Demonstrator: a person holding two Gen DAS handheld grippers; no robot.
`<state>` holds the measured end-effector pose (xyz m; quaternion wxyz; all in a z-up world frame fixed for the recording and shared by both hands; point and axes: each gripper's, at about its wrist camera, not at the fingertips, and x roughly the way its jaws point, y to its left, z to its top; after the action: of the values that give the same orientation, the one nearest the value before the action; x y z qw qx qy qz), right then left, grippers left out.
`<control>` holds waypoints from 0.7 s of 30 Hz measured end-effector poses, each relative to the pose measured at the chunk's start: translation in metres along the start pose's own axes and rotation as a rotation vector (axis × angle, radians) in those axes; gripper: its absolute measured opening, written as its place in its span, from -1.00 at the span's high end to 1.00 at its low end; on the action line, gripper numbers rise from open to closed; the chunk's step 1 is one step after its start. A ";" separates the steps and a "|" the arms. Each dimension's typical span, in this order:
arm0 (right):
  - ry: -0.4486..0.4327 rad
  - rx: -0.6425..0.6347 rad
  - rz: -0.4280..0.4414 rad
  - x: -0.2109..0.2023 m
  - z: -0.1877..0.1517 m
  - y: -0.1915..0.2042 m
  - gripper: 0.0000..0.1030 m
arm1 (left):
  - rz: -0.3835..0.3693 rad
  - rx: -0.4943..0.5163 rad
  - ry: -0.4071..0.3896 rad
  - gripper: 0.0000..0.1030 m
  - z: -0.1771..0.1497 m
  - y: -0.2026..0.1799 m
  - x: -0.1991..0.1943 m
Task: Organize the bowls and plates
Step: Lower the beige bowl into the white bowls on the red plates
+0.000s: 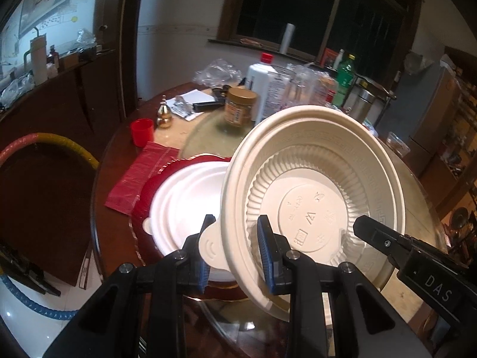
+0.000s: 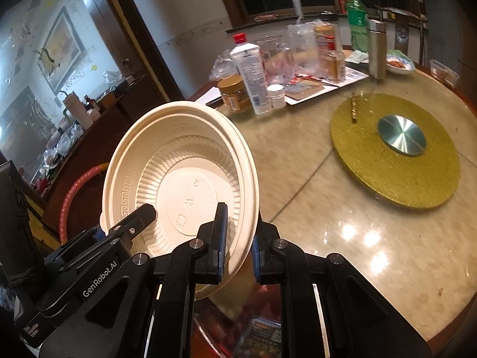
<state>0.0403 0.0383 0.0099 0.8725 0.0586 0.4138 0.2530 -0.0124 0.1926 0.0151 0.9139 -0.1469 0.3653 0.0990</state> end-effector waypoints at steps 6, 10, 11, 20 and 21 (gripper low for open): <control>0.016 -0.024 0.016 0.015 0.008 0.014 0.74 | 0.033 -0.026 -0.001 0.46 0.005 0.017 0.004; 0.034 -0.037 0.026 0.027 0.011 0.022 0.73 | 0.057 -0.039 0.004 0.46 0.007 0.026 0.008; 0.039 -0.041 0.028 0.031 0.011 0.024 0.74 | 0.062 -0.042 0.006 0.47 0.008 0.028 0.010; 0.070 -0.046 0.030 0.049 0.012 0.030 0.73 | 0.089 -0.054 0.024 0.46 0.009 0.039 0.019; 0.072 -0.047 0.030 0.050 0.012 0.031 0.73 | 0.089 -0.056 0.027 0.46 0.009 0.041 0.020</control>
<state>0.0635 0.0904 -0.0071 0.8544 0.0353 0.4379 0.2775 -0.0034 0.2354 -0.0006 0.8991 -0.1573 0.3809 0.1479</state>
